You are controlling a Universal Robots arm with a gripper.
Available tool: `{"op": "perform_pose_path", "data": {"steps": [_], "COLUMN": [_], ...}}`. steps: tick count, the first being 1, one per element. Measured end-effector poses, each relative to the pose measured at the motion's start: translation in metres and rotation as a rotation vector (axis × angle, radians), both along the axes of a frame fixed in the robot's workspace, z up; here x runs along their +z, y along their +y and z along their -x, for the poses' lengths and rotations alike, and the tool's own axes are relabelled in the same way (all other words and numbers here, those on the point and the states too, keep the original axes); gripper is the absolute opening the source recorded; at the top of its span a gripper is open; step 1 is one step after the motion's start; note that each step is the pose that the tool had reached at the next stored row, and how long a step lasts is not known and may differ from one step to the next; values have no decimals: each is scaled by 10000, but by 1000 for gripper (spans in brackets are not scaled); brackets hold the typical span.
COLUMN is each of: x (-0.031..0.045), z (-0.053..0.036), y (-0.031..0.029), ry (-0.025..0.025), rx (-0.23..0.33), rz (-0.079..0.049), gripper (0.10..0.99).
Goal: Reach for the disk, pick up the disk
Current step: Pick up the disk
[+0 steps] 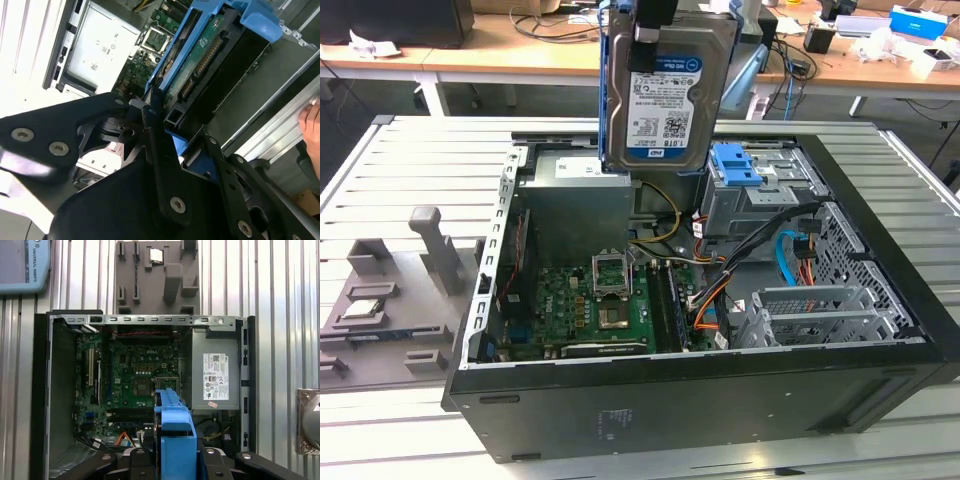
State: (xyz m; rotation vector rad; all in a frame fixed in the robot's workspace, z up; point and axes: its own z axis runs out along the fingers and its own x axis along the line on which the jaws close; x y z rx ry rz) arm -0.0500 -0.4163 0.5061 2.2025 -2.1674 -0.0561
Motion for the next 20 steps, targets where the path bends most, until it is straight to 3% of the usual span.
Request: {"op": "perform_pose_path", "data": {"steps": [8,11,20], "x": [-3,-3,-3], "z": [0,0,0], "y": [-160,-260,-397], "ry": [0,-1,-1], "rx": [-1,-1,0], "rz": [0,0,-1], "gripper": [369,369,369]}}
